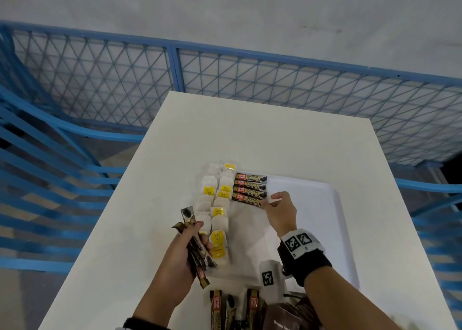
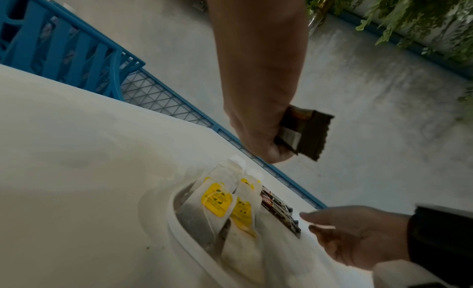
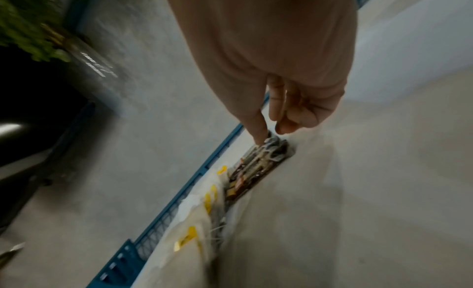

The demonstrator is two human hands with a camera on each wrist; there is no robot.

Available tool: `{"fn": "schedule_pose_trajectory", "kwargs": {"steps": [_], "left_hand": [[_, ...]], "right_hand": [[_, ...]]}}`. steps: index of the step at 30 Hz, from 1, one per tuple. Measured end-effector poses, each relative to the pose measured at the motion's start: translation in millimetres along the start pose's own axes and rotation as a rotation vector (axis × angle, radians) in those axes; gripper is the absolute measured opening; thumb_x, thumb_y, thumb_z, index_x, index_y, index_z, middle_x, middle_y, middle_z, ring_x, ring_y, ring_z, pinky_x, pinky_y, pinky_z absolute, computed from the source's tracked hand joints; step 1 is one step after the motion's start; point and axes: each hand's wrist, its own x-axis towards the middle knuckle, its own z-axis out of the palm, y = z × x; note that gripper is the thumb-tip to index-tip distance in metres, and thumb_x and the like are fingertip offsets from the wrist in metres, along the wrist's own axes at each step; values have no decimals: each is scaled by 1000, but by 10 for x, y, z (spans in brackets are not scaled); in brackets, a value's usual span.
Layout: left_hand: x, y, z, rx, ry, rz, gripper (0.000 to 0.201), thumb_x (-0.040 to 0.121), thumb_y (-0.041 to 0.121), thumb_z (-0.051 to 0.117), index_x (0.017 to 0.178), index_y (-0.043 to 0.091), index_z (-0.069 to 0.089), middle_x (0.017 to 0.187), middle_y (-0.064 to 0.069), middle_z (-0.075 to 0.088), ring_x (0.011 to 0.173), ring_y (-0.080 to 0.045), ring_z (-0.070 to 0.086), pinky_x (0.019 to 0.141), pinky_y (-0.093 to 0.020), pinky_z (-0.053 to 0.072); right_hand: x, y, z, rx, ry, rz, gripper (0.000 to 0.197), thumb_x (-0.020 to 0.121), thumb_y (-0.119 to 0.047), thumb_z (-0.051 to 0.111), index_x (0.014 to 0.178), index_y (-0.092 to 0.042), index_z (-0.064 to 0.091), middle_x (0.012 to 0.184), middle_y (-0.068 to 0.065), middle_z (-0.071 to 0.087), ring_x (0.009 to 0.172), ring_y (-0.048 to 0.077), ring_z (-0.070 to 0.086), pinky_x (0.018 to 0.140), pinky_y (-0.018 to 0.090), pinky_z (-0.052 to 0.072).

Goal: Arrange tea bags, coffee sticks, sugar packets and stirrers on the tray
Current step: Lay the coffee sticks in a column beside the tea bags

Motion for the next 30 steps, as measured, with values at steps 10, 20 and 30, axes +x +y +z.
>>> {"fn": "schedule_pose_trajectory", "kwargs": {"steps": [10, 20, 30], "left_hand": [[-94, -35, 144, 86, -53, 73, 16, 90, 13, 54, 105, 13, 60, 83, -10, 73, 75, -20, 72, 55, -32, 58], [-112, -90, 183, 280, -33, 193, 14, 86, 14, 60, 98, 8, 60, 89, -12, 70, 80, -19, 69, 61, -23, 56], [-229, -48, 180, 311, -41, 138, 25, 89, 24, 56, 86, 0, 61, 49, 3, 54, 41, -7, 41, 36, -16, 35]], "right_hand": [[-939, -271, -99, 17, -713, -94, 27, 92, -43, 49, 94, -17, 56, 83, -9, 65, 66, 9, 59, 54, 18, 45], [-1077, -213, -216, 216, -632, -118, 8, 85, -14, 66, 87, -7, 63, 74, 7, 64, 58, 6, 58, 56, 17, 47], [-1020, -226, -414, 346, -576, -90, 13, 88, -7, 60, 94, -13, 69, 67, -4, 60, 58, 4, 52, 64, 14, 47]]}}
